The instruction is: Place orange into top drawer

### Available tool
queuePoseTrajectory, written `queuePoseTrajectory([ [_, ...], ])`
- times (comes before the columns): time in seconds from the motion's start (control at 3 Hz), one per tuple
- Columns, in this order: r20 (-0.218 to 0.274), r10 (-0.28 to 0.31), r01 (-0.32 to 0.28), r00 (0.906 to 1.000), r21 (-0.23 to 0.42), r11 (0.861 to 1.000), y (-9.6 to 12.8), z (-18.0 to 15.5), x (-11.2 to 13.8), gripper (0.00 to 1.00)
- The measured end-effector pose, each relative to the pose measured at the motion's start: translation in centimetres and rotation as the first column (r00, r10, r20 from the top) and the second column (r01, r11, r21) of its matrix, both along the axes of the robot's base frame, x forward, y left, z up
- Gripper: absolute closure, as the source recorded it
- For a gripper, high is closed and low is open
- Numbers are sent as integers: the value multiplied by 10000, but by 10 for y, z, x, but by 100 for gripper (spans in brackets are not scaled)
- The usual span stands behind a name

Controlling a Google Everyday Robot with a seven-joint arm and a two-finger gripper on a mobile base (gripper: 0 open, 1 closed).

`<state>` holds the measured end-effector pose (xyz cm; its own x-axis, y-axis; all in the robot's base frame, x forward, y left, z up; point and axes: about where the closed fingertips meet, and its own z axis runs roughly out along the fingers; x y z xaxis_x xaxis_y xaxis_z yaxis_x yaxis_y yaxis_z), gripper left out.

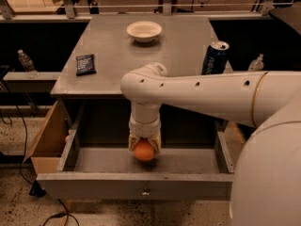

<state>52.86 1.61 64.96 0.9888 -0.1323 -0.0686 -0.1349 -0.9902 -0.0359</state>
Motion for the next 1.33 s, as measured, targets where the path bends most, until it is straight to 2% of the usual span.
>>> queuePoseTrajectory([
  [0.33, -21, -3, 3, 10000, -4, 10000, 0, -1, -1, 85],
  [1.33, -75, 0, -1, 10000, -41, 10000, -2, -4, -3, 15],
])
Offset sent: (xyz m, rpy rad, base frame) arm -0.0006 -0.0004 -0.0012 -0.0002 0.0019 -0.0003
